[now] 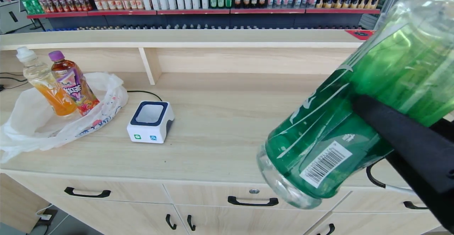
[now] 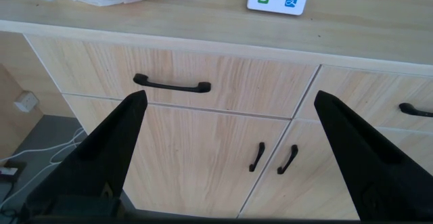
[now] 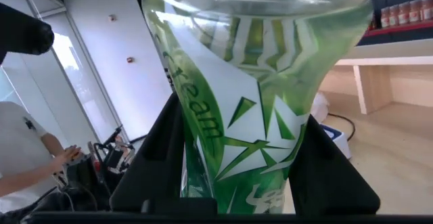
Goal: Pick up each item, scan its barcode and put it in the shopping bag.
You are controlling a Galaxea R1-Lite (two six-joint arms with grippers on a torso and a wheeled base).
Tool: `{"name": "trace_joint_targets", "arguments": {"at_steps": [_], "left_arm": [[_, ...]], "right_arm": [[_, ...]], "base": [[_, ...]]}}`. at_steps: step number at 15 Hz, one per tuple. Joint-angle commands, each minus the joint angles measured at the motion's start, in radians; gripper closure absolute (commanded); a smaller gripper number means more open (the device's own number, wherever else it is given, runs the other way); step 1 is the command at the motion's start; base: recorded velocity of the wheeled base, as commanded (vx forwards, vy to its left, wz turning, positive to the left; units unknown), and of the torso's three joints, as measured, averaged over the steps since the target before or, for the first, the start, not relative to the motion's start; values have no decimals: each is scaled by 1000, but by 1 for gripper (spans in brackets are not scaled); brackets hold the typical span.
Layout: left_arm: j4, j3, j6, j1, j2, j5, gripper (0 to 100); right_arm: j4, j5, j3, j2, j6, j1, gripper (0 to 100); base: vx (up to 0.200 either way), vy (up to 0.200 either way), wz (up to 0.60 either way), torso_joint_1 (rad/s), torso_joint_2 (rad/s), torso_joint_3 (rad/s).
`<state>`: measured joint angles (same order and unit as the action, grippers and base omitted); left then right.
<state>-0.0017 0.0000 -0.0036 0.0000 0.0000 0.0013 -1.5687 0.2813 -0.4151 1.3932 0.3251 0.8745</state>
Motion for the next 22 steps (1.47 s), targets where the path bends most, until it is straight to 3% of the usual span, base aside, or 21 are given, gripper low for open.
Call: {"name": "trace_joint_targets", "arguments": {"at_steps": [1,4,8,22], "left_arm": [[-1,0,-1,0,0,0,0],[0,0,-1,0,0,0,0],[0,0,-1,0,0,0,0],[-1,0,1,0,0,0,0]], "right_arm": [[19,-1,-48,29,12,0,100],[101,58,-126,17,66,0,100],[101,59,-140,-13,183,-6,100],[93,67,-105,-40,164,-5,100]], "base": [[0,0,0,0,0,0],[0,0,0,0,0,0],[0,0,0,0,0,0],[0,0,0,0,0,0]]}}
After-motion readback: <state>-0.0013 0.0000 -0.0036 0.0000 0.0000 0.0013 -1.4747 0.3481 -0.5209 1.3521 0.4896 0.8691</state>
